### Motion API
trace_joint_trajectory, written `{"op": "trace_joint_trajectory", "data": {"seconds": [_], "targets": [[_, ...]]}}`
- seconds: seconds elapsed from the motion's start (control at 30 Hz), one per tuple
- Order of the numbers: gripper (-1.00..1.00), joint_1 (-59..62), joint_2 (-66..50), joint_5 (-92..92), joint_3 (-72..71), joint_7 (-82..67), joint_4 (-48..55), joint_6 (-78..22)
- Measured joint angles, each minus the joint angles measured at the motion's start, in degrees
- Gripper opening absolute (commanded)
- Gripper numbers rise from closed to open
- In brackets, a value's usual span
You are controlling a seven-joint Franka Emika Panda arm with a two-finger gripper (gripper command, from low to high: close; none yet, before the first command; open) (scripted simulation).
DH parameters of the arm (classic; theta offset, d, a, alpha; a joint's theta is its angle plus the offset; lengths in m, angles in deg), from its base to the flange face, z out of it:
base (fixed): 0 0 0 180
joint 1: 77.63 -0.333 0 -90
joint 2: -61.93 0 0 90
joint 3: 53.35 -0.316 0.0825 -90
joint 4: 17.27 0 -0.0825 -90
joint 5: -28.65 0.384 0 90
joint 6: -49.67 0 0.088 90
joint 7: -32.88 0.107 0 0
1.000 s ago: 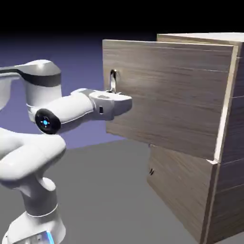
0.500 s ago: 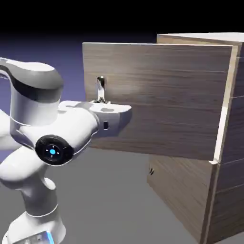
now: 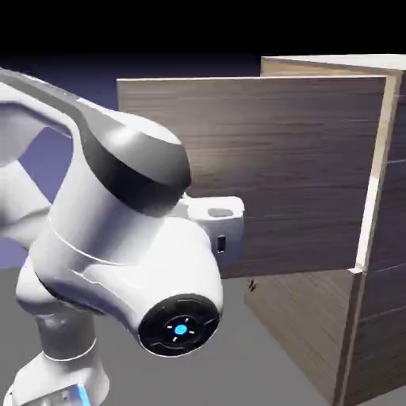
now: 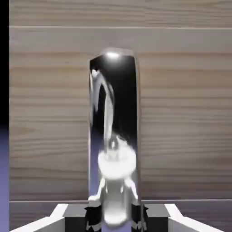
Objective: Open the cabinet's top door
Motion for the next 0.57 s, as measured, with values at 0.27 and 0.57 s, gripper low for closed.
{"op": "trace_joint_trajectory", "data": {"seconds": [0.27,0.57], "targets": [[-1.00,-16.00,-6.32,-1.95,16.26,-5.04,7.96,-6.68],[-1.00,-34.72,0.64,-4.69,30.45,-0.21,13.89,-6.28]]}}
